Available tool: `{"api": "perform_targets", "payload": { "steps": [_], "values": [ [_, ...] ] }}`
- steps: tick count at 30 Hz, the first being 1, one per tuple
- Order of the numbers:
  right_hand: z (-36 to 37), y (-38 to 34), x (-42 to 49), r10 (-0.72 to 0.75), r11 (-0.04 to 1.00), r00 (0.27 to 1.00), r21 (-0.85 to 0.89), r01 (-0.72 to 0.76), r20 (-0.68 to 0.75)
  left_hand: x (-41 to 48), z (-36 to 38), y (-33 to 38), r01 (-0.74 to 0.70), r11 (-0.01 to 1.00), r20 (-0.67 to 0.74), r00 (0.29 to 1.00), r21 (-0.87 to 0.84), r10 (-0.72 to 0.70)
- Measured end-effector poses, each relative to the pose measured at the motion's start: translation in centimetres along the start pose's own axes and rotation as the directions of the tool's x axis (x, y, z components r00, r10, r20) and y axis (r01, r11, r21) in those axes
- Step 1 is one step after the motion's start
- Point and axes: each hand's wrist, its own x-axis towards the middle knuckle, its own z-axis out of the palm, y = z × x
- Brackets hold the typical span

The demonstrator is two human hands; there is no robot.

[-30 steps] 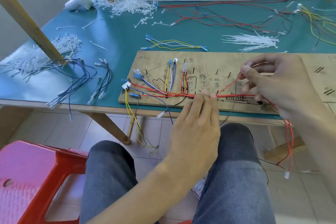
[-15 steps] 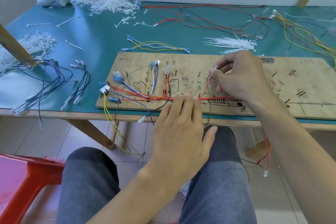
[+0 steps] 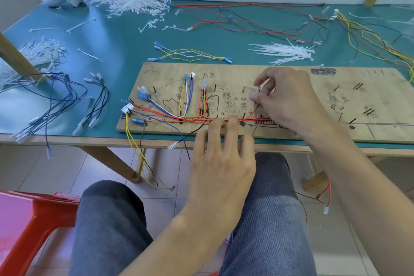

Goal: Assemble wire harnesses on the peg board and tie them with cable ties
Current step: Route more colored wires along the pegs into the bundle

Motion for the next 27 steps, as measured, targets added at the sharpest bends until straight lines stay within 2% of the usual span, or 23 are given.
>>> {"api": "perform_targets", "payload": {
  "steps": [6,12,19,21,24,26,27],
  "values": [
    [0.0,-0.4,-0.2,0.009,0.999,1.000,-0.039,-0.009,-0.009,-0.5,-0.4,-0.1,0.097,0.995,0.099,0.990,0.022,-0.099],
    [0.2,-0.5,-0.7,-0.043,0.992,0.998,-0.117,0.037,-0.049,-0.7,-0.9,0.2,0.104,0.994,0.058,0.993,-0.029,-0.102],
    [0.5,-1.0,-3.3,-0.266,0.961,0.964,-0.069,0.267,0.022,-2.8,-1.8,-0.4,0.127,0.953,0.028,0.992,-0.274,-0.124],
    [0.4,-1.0,-4.0,-0.309,0.947,0.950,-0.078,0.311,0.039,-3.0,-1.8,-1.3,0.201,0.899,0.093,0.979,-0.388,-0.179],
    [0.3,-0.9,-5.1,-0.329,0.942,0.944,-0.056,0.330,0.022,-3.1,-1.8,-3.1,0.361,0.728,0.212,0.933,-0.584,-0.292],
    [0.4,-0.8,-5.8,-0.344,0.938,0.939,-0.026,0.344,0.014,-2.8,-2.2,-4.3,0.425,0.639,0.256,0.904,-0.641,-0.343],
    [0.4,-0.7,-6.1,-0.352,0.936,0.936,-0.009,0.352,0.012,-2.4,-2.5,-4.9,0.427,0.640,0.253,0.902,-0.639,-0.350]
  ]
}}
